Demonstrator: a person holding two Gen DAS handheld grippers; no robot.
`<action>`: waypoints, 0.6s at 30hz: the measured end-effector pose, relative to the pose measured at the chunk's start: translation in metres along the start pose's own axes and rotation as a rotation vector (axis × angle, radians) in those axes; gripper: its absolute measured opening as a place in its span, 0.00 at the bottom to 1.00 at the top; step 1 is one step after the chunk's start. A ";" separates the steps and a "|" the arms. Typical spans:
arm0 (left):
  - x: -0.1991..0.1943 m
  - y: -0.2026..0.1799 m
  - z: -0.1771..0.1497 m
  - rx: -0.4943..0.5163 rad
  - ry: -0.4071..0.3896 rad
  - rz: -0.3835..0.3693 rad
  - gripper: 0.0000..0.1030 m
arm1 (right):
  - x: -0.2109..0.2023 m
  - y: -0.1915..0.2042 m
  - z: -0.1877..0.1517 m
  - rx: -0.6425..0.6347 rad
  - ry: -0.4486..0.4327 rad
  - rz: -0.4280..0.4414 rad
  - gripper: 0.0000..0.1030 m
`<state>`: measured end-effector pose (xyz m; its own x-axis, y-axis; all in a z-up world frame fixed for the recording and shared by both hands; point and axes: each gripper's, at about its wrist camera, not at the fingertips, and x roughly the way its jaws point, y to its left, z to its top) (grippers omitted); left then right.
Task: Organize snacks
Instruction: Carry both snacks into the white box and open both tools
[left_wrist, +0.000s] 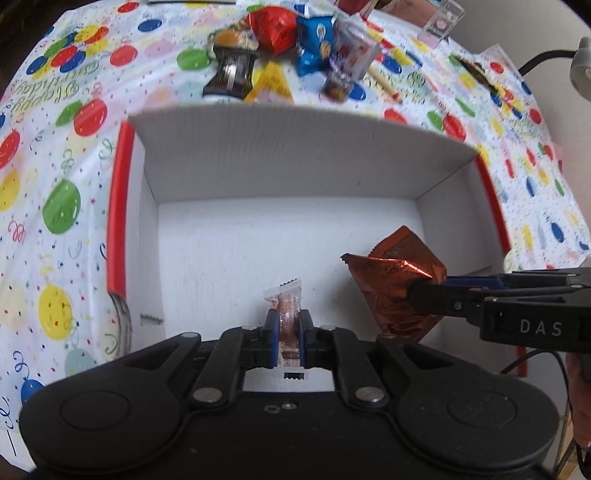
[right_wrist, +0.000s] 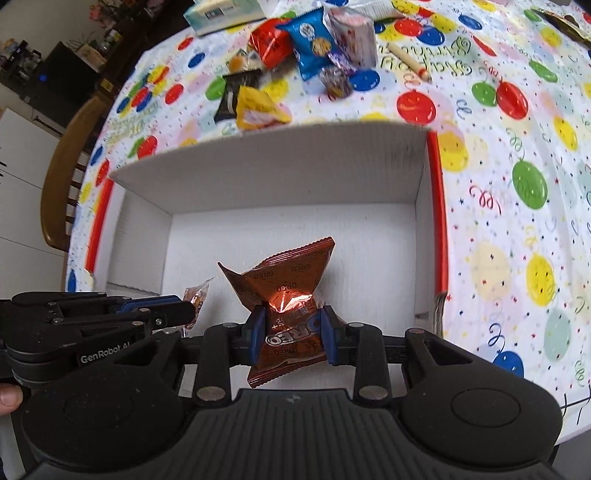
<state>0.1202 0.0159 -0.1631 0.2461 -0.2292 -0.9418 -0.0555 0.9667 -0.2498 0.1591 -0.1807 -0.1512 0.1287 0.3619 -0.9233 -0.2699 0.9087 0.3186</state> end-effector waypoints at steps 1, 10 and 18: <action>0.003 0.000 -0.001 0.002 0.003 0.004 0.06 | 0.003 0.000 -0.002 0.001 0.002 -0.005 0.30; 0.021 -0.005 -0.009 0.010 0.035 0.015 0.09 | 0.019 -0.001 -0.013 0.030 0.019 -0.026 0.31; 0.018 -0.010 -0.013 0.029 0.018 0.021 0.24 | 0.014 -0.001 -0.020 0.025 0.007 -0.012 0.31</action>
<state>0.1128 0.0005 -0.1800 0.2275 -0.2104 -0.9508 -0.0325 0.9742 -0.2234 0.1422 -0.1806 -0.1685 0.1254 0.3493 -0.9286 -0.2445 0.9180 0.3123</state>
